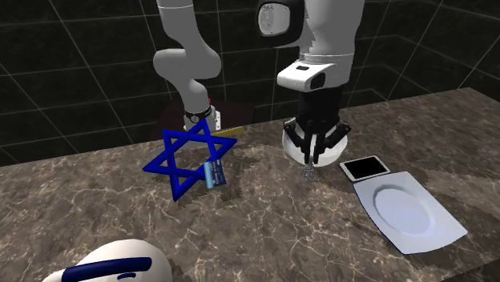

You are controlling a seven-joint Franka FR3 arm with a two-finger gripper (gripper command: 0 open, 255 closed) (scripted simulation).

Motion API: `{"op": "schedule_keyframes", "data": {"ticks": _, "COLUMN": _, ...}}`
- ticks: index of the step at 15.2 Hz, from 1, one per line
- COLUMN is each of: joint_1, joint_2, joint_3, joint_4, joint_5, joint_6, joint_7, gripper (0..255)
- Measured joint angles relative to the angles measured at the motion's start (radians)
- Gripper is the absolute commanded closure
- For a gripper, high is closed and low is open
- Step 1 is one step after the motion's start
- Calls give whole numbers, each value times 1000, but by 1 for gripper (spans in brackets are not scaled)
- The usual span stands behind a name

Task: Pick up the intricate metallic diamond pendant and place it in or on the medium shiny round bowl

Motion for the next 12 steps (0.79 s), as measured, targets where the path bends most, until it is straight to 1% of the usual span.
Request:
{"op": "schedule_keyframes", "data": {"ticks": 5, "joint_1": -2, "joint_2": -24, "joint_3": -6, "joint_4": 53, "joint_5": 27, "joint_6": -68, "joint_7": -27, "gripper": 255}}
{"op": "schedule_keyframes", "data": {"ticks": 12, "joint_1": -3, "joint_2": -40, "joint_3": -11, "joint_4": 130, "joint_5": 46, "joint_6": -156, "joint_7": -49, "gripper": 255}}
